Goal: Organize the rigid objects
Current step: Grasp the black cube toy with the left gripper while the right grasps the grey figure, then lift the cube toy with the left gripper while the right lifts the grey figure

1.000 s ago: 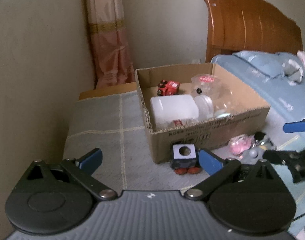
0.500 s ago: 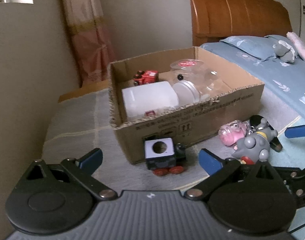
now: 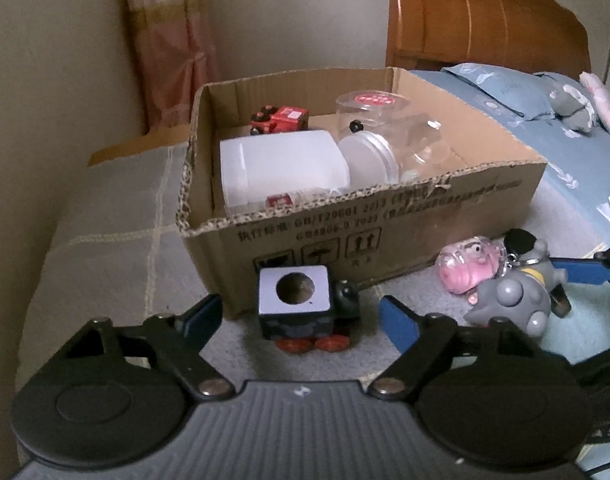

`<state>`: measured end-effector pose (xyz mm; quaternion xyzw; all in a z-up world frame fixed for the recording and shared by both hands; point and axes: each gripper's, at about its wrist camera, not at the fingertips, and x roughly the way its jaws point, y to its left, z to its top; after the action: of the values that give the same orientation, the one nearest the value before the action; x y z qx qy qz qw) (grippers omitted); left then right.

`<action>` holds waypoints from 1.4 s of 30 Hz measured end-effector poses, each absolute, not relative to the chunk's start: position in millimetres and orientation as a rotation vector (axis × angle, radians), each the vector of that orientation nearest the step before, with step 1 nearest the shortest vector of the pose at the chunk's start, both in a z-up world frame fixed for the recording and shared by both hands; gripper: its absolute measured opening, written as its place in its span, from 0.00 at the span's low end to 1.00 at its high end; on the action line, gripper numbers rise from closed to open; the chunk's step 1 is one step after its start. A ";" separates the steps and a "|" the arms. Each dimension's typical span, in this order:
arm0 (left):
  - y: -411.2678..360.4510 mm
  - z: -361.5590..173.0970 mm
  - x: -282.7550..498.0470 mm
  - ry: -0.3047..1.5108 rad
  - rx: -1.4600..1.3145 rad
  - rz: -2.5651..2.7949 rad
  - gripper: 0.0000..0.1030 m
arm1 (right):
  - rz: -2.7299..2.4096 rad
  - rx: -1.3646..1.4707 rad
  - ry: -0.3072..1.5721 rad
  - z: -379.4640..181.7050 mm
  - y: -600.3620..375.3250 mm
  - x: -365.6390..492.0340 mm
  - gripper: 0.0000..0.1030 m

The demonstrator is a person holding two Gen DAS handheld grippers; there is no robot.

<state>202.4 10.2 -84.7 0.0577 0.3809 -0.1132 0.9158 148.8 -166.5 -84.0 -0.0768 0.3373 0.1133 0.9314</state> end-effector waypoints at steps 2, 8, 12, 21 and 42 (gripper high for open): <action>10.3 -85.7 202.8 0.789 0.114 -0.231 0.78 | 0.237 -0.167 0.696 -82.6 -165.4 148.6 0.81; 15.8 -84.0 203.1 0.821 0.076 -0.248 0.52 | 0.259 -0.162 0.774 -73.7 -164.3 149.4 0.75; 19.0 -79.1 199.6 0.809 0.077 -0.245 0.49 | 0.273 -0.152 0.823 -68.8 -166.0 145.0 0.75; 25.0 -67.5 185.8 0.765 0.090 -0.248 0.48 | 0.303 -0.161 0.875 -59.6 -169.5 131.8 0.75; 17.1 -94.4 194.0 0.814 0.118 -0.197 0.76 | 0.289 -0.079 0.827 -80.6 -174.3 129.6 0.80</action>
<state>194.0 17.1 -94.4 0.0571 0.3949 -0.0956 0.9119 129.6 -174.3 -80.6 -0.0382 0.4003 0.1397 0.9049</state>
